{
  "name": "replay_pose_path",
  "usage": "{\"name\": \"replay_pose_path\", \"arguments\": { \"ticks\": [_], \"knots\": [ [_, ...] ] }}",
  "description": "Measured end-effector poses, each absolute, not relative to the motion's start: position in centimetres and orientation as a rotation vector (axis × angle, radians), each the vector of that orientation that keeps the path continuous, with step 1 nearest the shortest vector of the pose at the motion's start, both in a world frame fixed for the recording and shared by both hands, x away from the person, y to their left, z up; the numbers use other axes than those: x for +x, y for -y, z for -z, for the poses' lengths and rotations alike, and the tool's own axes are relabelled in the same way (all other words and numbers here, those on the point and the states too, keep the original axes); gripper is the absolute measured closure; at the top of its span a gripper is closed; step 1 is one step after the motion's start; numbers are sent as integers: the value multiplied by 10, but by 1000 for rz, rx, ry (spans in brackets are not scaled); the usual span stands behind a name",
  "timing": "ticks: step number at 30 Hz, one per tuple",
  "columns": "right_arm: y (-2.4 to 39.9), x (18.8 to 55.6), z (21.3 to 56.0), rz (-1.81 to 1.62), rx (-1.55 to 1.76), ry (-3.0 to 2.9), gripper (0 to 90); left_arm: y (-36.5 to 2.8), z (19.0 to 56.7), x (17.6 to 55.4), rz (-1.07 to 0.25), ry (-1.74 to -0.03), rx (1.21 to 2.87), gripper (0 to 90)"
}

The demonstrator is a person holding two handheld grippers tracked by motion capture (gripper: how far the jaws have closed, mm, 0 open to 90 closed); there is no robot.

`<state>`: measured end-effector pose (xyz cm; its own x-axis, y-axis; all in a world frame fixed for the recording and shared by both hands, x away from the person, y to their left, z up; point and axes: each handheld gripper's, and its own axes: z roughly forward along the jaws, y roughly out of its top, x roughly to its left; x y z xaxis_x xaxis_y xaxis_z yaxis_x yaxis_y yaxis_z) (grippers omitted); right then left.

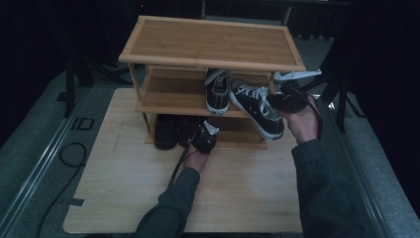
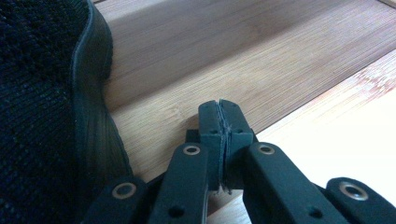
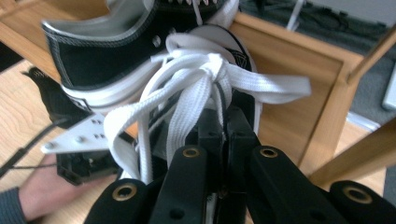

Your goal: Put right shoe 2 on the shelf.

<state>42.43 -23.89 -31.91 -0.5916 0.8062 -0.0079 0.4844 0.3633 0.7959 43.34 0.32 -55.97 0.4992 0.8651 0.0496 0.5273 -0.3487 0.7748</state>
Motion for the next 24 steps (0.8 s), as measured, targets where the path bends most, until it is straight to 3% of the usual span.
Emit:
{"name": "replay_pose_path", "arguments": {
  "ticks": [6, 16, 24],
  "knots": [
    [242, 425, 321, -1059, 1119, -2253, 863, -3, 560, 433, -607, -1141, 2029, 886],
    [251, 421, 313, -1083, 1103, -2273, 749, -3, 560, 433, -603, -1140, 2029, 886],
    [270, 409, 299, -1142, 1074, -2246, 726, -3, 560, 434, -601, -1140, 2028, 886]
  ]
}}
